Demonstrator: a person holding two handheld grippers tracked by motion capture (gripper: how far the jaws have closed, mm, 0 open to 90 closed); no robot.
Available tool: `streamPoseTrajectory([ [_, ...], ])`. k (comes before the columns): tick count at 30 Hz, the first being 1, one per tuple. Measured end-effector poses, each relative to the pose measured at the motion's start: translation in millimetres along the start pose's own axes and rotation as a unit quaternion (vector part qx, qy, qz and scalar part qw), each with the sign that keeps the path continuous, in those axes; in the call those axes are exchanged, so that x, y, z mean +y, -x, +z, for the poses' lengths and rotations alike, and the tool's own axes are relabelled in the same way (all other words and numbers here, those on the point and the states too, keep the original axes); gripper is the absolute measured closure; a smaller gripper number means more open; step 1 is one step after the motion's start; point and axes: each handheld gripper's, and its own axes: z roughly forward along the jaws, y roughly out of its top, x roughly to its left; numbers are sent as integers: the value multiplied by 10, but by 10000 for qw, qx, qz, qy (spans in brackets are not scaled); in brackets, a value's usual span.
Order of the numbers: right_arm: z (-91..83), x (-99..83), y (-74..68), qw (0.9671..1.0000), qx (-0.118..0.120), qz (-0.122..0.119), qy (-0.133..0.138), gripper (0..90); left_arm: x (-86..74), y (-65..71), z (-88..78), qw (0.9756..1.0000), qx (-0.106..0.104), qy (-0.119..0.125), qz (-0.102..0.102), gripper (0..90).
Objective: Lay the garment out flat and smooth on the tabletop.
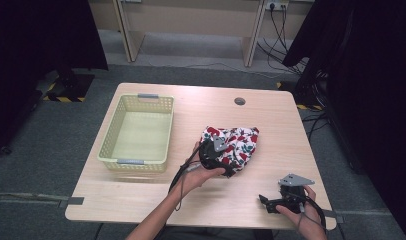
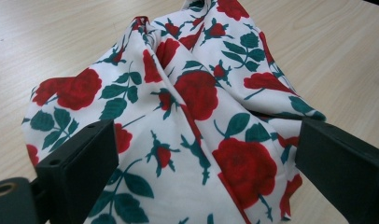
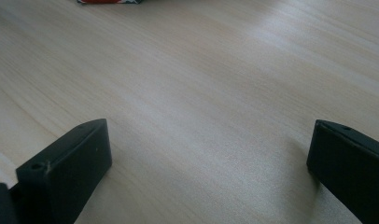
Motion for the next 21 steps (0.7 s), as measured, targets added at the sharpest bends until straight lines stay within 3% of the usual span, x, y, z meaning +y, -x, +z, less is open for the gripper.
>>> streamPoseTrajectory([
  [5, 0, 0, 0, 10000, 1, -2, 1, 3, 41, 21, 71, 10000, 3, -28, 43, 102],
  [7, 0, 0, 0, 10000, 2, -1, 0, 2, 48, 16, 105, 9999, 59, -68, 95, 164],
  [8, 0, 0, 0, 10000, 2, -1, 0, 3, 51, 10, 127, 9996, 82, -148, 211, 254],
  [11, 0, 0, 0, 10000, 3, -10, 1, 3, 54, 14, 150, 9995, 123, -239, 193, 333],
  [12, 0, 0, 0, 10000, 4, -6, 0, 3, 52, 16, 157, 9993, 147, -231, 261, 438],
  [13, 0, 0, 0, 10000, 4, -6, 0, 3, 49, 15, 158, 9991, 199, -221, 302, 438],
  [14, 0, 0, 1, 10000, 3, -10, 0, 3, 43, 6, 159, 9986, 253, -256, 380, 525],
  [21, 0, 0, 0, 10000, 4, -10, 0, 3, 48, -26, 88, 9983, 238, -137, 513, 743],
])
